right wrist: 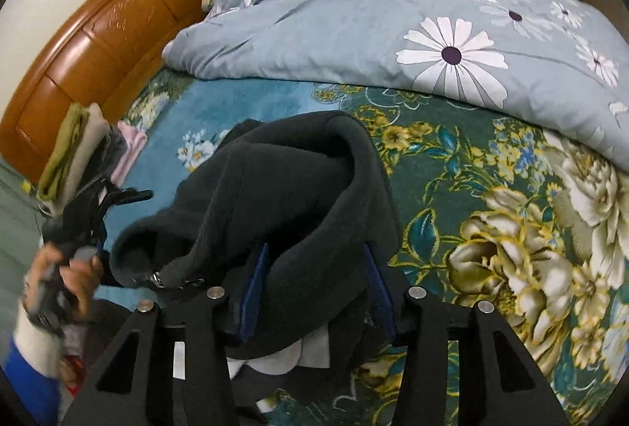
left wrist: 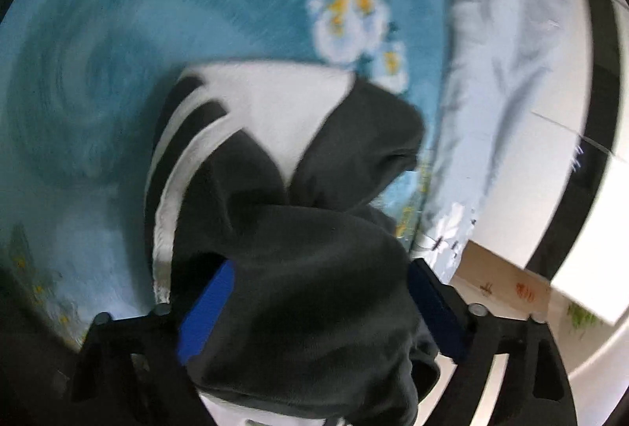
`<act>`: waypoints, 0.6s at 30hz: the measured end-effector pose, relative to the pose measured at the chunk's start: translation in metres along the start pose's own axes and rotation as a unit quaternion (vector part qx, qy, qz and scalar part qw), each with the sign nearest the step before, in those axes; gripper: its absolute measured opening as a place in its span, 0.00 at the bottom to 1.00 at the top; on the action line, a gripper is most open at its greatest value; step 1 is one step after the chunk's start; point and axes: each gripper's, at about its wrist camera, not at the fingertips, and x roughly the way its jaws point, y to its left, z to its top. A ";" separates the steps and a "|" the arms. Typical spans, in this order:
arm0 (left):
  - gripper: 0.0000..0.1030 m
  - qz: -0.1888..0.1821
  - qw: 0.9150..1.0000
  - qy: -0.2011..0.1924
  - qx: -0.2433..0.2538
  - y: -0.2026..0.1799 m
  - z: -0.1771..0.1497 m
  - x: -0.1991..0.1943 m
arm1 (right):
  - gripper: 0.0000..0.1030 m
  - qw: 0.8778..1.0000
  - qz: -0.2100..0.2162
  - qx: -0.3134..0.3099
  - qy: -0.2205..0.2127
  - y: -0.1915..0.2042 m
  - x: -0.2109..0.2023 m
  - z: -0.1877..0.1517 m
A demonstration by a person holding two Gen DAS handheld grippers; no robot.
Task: Fold clothes
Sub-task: 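Grasp the jacket's white-striped sleeve with the left gripper while the right gripper holds, then lift the jacket with both grippers and shake it out in the air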
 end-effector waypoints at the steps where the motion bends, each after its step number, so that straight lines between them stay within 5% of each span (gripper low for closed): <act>1: 0.80 0.009 1.000 0.003 -0.017 0.004 0.002 0.005 | 0.48 1.000 -0.004 -0.005 0.002 0.002 0.001 -0.001; 4: 0.64 0.034 0.998 0.013 -0.053 0.015 0.007 0.016 | 0.48 1.000 -0.016 -0.021 0.007 0.006 0.005 -0.003; 6: 0.39 0.045 0.997 0.010 -0.065 0.021 0.007 0.017 | 0.47 0.999 -0.024 -0.026 0.010 0.006 0.006 -0.004; 9: 0.14 0.046 0.996 0.004 -0.071 0.026 0.007 0.015 | 0.30 0.999 -0.024 -0.022 0.019 0.005 0.009 -0.005; 10: 0.09 0.044 0.997 -0.001 -0.066 0.026 0.006 0.012 | 0.18 0.999 -0.022 -0.018 0.020 0.005 0.010 -0.005; 11: 0.06 0.035 0.998 -0.008 -0.051 0.021 0.004 0.006 | 0.07 0.999 -0.024 -0.013 0.020 0.004 0.010 -0.005; 18: 0.03 -0.028 0.997 -0.056 0.048 -0.014 -0.011 -0.038 | 0.05 0.997 -0.067 0.000 -0.042 -0.003 -0.018 0.014</act>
